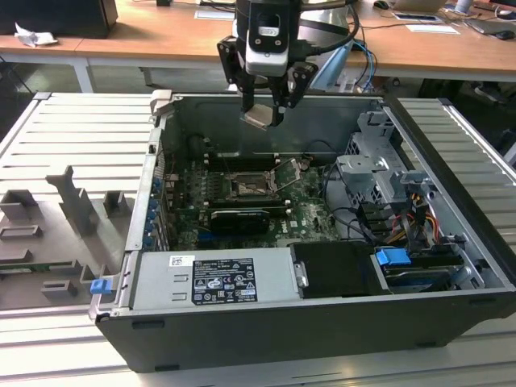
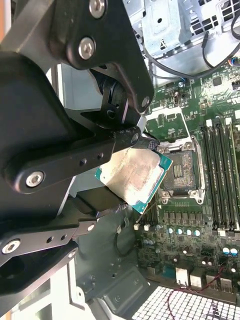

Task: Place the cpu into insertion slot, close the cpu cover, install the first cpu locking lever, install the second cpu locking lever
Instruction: 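Place the cpu into insertion slot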

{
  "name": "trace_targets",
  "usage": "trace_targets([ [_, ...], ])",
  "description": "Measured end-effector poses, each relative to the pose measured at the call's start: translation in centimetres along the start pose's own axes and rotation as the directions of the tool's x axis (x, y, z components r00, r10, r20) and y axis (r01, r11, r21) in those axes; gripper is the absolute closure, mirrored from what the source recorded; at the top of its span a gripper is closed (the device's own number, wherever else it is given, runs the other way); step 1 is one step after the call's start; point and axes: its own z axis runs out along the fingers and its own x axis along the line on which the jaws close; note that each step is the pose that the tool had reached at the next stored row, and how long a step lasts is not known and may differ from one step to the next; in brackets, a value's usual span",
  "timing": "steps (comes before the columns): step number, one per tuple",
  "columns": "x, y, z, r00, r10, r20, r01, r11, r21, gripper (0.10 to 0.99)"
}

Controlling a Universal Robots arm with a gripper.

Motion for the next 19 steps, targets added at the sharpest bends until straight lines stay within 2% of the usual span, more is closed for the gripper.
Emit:
trace_targets([
  [5, 0.00, 0.00, 0.00, 0.9992, 0.041, 0.0038, -0.041, 0.9992, -0.001, 0.545],
  [19, 0.00, 0.00, 0.00, 0.9937, 0.112, 0.0114, -0.112, 0.9938, -0.001, 0.545],
])
